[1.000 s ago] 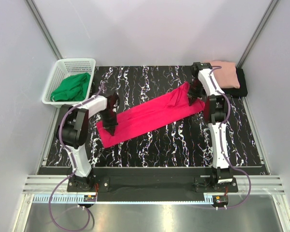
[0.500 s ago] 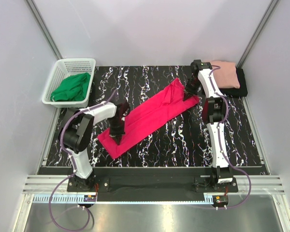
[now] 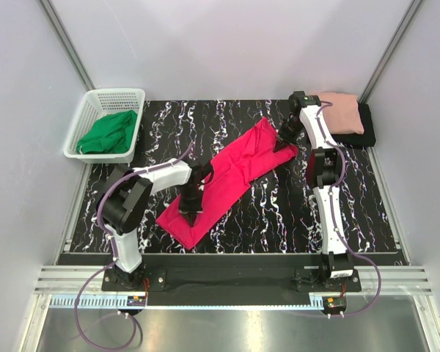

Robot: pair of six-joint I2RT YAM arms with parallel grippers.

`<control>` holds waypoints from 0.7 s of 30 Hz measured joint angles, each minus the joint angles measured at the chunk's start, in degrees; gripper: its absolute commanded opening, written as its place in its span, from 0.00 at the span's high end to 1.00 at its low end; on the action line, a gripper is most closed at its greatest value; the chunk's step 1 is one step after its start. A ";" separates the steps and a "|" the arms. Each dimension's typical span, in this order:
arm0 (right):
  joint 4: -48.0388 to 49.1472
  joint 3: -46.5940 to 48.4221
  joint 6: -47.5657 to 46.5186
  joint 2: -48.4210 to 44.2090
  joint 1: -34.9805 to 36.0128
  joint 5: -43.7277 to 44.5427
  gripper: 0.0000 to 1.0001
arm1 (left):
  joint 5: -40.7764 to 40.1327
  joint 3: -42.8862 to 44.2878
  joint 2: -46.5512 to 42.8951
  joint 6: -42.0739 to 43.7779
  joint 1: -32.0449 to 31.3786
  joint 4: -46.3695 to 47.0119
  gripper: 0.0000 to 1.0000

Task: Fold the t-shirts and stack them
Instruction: Fold the tshirt

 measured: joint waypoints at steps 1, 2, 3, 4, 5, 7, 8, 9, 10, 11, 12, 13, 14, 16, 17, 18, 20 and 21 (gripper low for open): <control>0.04 0.11 0.09 0.07 0.00 -0.24 1.00 | 0.22 0.00 0.00 -0.15 -0.42 0.07 1.00; 0.20 0.22 0.17 0.15 0.00 -0.50 1.00 | 0.44 -0.02 0.00 -0.22 -0.85 0.17 1.00; 0.48 0.26 0.37 0.26 0.00 -0.87 1.00 | 0.68 0.00 0.00 -0.33 -1.27 0.28 1.00; 0.76 0.26 0.48 0.31 0.00 -1.16 1.00 | 0.94 -0.02 0.00 -0.42 -1.75 0.42 1.00; 1.05 0.44 0.61 0.42 0.02 -1.40 1.00 | 1.18 -0.07 -0.02 -0.55 -2.23 0.59 1.00; 1.55 0.76 1.03 0.70 0.04 -1.88 1.00 | 1.86 -0.31 -0.15 -0.79 -3.13 0.98 1.00; 1.92 0.90 1.27 0.81 0.04 -2.27 1.00 | 2.08 -0.50 -0.28 -0.83 -3.48 1.20 1.00; 2.47 0.94 1.55 0.92 0.02 -2.75 1.00 | 2.32 -0.74 -0.55 -0.96 -3.74 1.44 1.00; 2.93 1.01 1.81 1.01 0.02 -3.13 1.00 | 2.47 -1.03 -0.81 -0.98 -3.91 1.68 1.00; 3.45 1.03 2.12 1.09 0.02 -3.43 1.00 | 2.69 -1.44 -1.14 -1.03 -4.11 1.99 1.00; 4.00 1.11 2.34 1.20 0.00 -3.85 1.00 | 2.86 -1.62 -1.27 -1.03 -4.22 2.12 1.00; 4.50 1.16 2.56 1.29 -0.02 -4.22 1.00 | 3.13 -1.81 -1.40 -1.03 -4.33 2.36 1.00; 5.05 1.25 2.80 1.44 -0.02 -4.55 1.00 | 3.39 -1.97 -1.44 -1.03 -4.42 2.54 1.00; 6.10 1.60 3.23 1.79 -0.04 -5.33 1.00 | 3.96 -2.29 -1.73 -1.03 -4.61 2.95 1.00; 6.80 1.68 3.56 1.95 -0.09 -5.92 1.00 | 4.26 -2.40 -1.77 -1.05 -4.76 3.15 1.00; 7.37 1.70 3.78 2.03 -0.09 -6.29 1.00 | 4.61 -2.43 -1.77 -1.05 -4.96 3.28 1.00; 8.41 1.70 4.09 2.19 -0.09 -6.99 1.00 | 5.22 -2.43 -1.77 -1.03 -5.49 3.72 1.00; 9.03 1.73 4.26 2.32 -0.09 -7.37 1.00 | 5.46 -2.43 -1.77 -1.05 -5.75 3.93 1.00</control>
